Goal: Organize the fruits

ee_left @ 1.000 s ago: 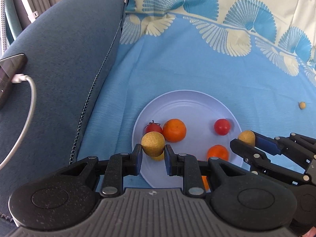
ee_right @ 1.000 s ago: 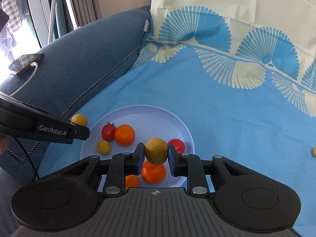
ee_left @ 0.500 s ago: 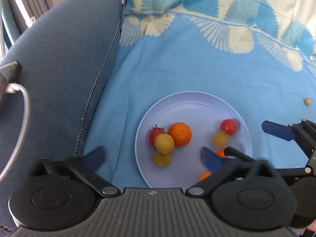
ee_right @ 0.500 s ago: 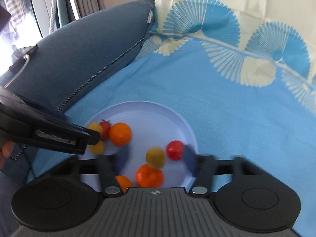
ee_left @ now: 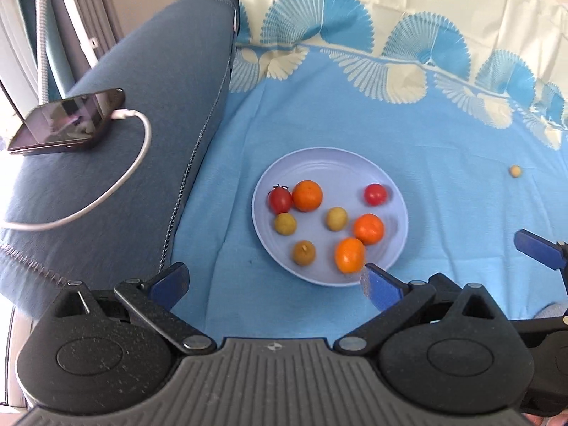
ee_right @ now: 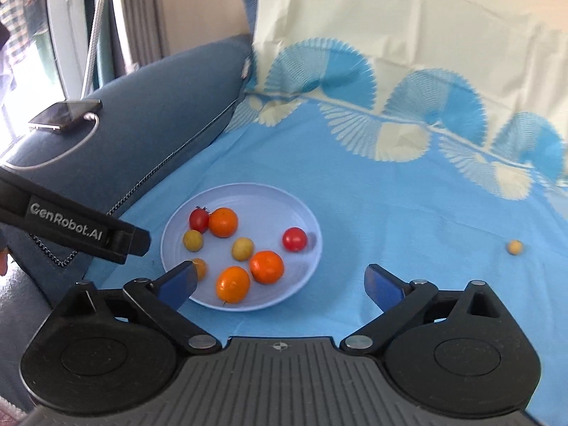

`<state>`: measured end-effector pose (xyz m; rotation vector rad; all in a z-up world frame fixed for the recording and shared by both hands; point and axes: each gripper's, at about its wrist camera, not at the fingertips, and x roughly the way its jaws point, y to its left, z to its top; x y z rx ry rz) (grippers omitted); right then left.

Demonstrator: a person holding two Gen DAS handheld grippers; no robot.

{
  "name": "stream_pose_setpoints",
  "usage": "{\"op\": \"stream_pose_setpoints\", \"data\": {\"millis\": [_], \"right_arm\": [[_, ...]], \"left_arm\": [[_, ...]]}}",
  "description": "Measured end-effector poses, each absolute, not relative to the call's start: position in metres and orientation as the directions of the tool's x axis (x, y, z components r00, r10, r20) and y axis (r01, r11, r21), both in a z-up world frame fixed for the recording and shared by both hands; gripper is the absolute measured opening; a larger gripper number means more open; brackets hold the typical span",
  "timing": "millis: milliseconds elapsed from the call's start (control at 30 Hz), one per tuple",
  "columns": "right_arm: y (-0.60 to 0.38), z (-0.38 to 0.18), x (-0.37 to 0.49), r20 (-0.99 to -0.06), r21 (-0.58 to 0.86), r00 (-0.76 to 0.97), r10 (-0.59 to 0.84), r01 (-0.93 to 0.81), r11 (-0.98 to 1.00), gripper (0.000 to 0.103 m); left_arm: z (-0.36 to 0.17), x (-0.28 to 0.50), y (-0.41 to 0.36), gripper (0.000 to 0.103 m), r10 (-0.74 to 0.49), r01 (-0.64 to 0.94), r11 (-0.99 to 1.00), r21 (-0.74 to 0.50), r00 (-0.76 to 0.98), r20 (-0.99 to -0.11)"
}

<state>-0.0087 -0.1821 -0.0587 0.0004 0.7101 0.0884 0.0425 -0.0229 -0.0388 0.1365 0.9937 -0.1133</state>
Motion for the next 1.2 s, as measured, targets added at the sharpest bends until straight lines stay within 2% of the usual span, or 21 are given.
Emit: {"op": "stream_pose_setpoints", "data": {"millis": [267, 567, 1200], "right_arm": [[-0.182, -0.053, -0.053, -0.621, 0.019, 0.784, 0.006, 0.007, 1.000, 0.102], [-0.175, -0.047, -0.078, -0.590, -0.002, 0.808, 0.000, -0.001, 1.000, 0.102], [-0.175, -0.046, -0.075, -0.591, -0.011, 0.806, -0.012, 0.006, 1.000, 0.102]], "left_arm": [[-0.025, 0.004, -0.024, 0.103, -0.027, 0.141, 0.988, 0.069, 0.588, -0.808], [-0.021, -0.014, -0.026, 0.103, 0.002, 0.125, 0.987, 0.105, 0.633, -0.774], [-0.034, -0.008, -0.025, 0.103, 0.030, 0.119, 0.985, 0.127, 0.603, -0.797]]}}
